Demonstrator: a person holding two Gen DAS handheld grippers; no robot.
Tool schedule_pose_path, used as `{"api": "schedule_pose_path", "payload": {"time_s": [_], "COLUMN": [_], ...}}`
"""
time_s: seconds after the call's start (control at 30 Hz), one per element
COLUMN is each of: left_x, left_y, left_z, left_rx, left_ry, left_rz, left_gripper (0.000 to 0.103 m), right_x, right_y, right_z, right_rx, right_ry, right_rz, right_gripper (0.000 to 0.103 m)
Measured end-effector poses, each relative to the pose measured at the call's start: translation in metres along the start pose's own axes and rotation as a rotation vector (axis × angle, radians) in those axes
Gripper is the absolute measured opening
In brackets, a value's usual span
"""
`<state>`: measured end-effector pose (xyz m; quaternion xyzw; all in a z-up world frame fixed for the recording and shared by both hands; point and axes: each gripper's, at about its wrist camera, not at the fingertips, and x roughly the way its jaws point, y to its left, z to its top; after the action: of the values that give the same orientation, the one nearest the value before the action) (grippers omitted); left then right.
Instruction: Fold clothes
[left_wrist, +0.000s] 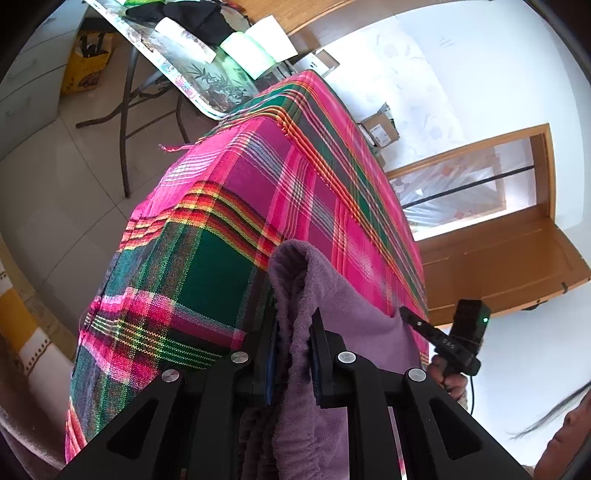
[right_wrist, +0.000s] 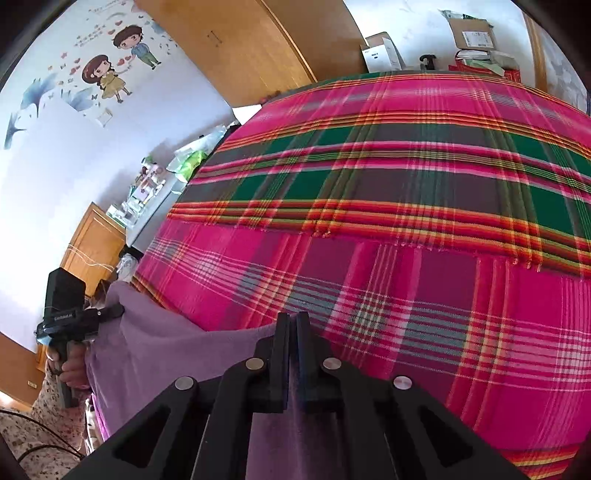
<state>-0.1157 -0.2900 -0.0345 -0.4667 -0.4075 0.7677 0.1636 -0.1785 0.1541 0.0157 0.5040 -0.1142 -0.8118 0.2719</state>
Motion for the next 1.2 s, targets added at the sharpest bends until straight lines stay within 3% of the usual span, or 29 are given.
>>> {"api": "schedule_pose_path", "payload": {"time_s": [0.3, 0.43, 0.63, 0.67, 0.73, 1.2], "left_x": [0.0, 0.001, 0.001, 0.001, 0.001, 0.001], "left_y": [0.004, 0.004, 0.003, 0.003, 0.003, 0.004], "left_z": [0.001, 0.003, 0.003, 0.003, 0.003, 0.002], "left_rx": [-0.014, -0.019, -0.024, -0.025, -0.027, -0.043], "left_ry": [0.004, 0.01, 0.01, 0.009, 0.008, 0.004], "left_rz": [-0.021, -0.025, -0.019, -0.019, -0.019, -0.024], "left_gripper": [0.016, 0.016, 0.016, 0.016, 0.016, 0.016], "right_x": [-0.061, -0.078, -0.065, -0.063, -0.065, -0.059], "right_y": [-0.014, -0.023, -0.029, -0.027, -0.028, -0.023], "right_z": [-0.013, -0.037, -0.054, -0.055, -0.056, -0.059], "right_rx": [-0.02, -0.042, -0.057, -0.067, -0.073, -0.095], "right_ry": [-0.113, -0.106, -0.027, -0.023, -0.035, -0.081], "right_rz": [-0.089, -0.125, -0.1, -0.079, -0.097, -0.206], "right_gripper": [0.017, 0.026, 0.028, 0.028, 0.003, 0.005]}}
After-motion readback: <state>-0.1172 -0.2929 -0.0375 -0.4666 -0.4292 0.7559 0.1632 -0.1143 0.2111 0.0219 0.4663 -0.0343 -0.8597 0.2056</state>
